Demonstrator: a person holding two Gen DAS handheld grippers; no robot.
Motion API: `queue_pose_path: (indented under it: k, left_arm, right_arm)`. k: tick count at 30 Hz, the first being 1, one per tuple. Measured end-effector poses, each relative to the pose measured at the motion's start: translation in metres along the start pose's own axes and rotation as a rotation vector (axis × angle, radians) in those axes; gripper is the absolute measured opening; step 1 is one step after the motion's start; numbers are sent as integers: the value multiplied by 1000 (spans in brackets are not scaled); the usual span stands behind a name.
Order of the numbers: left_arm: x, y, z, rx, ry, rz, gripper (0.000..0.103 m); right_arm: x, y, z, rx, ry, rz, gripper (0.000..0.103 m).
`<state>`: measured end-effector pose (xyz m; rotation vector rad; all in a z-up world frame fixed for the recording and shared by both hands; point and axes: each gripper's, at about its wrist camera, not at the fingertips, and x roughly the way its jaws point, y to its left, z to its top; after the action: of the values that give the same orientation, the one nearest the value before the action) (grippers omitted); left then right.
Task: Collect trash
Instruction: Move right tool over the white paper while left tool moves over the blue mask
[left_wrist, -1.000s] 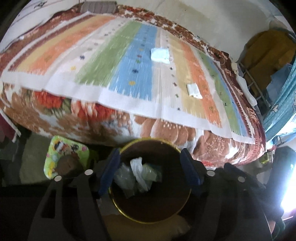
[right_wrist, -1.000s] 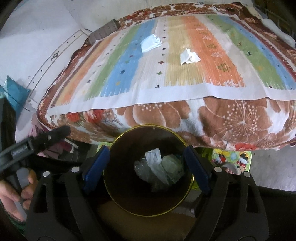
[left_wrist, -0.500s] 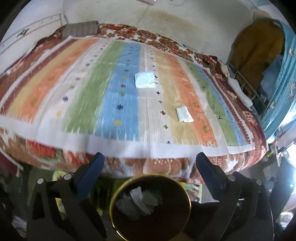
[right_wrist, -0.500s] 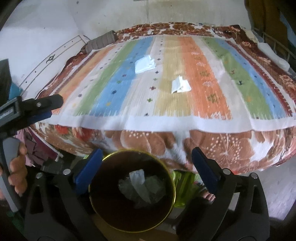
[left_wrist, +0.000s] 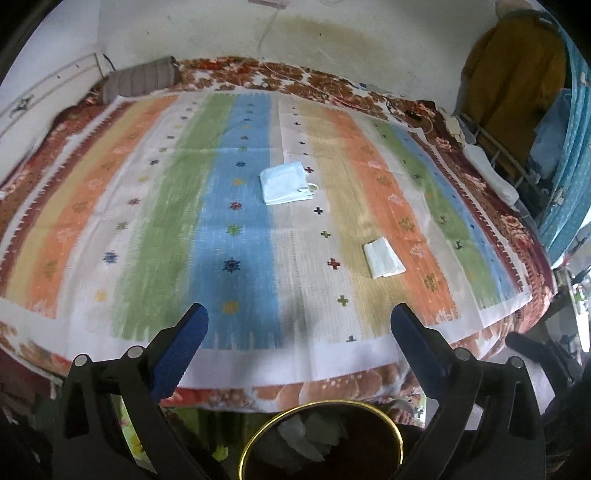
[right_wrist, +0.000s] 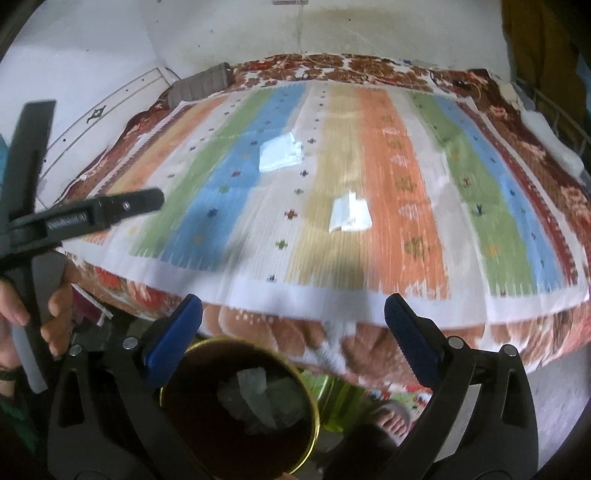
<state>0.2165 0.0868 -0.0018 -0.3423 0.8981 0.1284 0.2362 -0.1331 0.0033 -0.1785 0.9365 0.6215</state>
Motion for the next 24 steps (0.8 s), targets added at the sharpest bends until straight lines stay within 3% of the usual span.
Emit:
queue_pose_path:
  k: [8, 15, 24]
  left_arm:
    - [30, 15, 25, -28, -34, -10, 97]
    - [58, 31, 41, -65, -16, -68, 97]
    - [87, 51, 54, -94, -9, -48, 97]
  right_arm:
    - [30, -19, 28, 41, 42, 18, 94]
    - [61, -37, 49, 82, 68, 18, 93]
    - [95, -56, 63, 133, 105, 26, 88]
